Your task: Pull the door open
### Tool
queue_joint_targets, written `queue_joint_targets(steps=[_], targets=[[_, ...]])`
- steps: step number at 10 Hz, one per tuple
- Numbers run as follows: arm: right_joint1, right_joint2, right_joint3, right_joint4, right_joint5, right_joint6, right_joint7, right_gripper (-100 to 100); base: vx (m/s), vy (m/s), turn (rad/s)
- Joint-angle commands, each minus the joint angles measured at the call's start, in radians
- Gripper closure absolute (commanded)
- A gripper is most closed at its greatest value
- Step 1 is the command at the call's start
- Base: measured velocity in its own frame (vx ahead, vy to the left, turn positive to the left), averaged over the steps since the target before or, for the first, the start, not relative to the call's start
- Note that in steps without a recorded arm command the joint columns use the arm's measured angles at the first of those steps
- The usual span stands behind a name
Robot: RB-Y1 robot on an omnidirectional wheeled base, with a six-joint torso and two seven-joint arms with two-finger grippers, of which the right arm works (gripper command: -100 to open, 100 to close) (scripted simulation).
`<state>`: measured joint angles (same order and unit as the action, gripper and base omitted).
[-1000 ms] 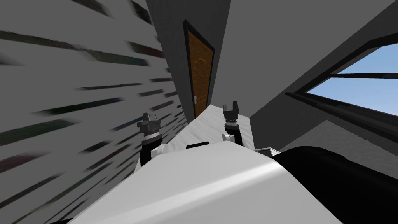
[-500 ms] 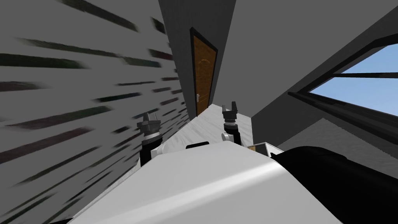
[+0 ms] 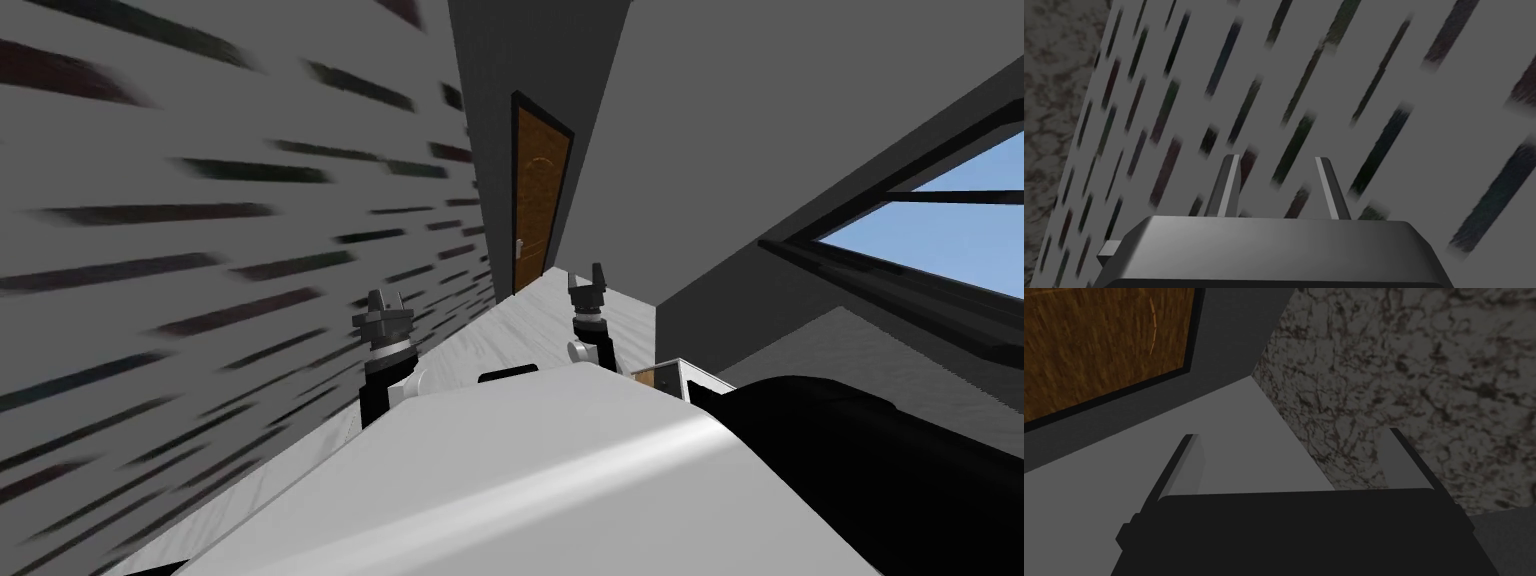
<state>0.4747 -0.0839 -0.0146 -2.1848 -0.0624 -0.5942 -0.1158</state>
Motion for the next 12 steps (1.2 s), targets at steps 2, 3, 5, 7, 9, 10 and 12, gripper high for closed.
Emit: queue_joint_targets(steps=[2, 3, 5, 7, 9, 10, 12], targets=[[-0.018, -0.006, 0.008, 0.027, -0.021, 0.008, -0.029, -100, -0.242, 0.107, 0.194], [-0.025, -0.009, 0.012, 0.039, -0.030, 0.010, -0.041, -100, -0.240, 0.075, 0.203], [-0.040, -0.012, 0.019, 0.064, -0.049, 0.014, -0.066, -100, -0.220, 0.060, 0.235], [-0.056, -0.016, 0.028, 0.093, -0.071, 0.019, -0.095, -100, -0.175, 0.065, 0.277], [-0.073, -0.019, 0.037, 0.122, -0.093, 0.024, -0.124, -100, -0.188, 0.092, 0.267], [-0.081, -0.020, 0.042, 0.135, -0.104, 0.027, -0.138, -100, -0.133, 0.096, 0.245], [-0.098, -0.022, 0.050, 0.162, -0.125, 0.031, -0.166, -100, -0.100, 0.053, 0.243]])
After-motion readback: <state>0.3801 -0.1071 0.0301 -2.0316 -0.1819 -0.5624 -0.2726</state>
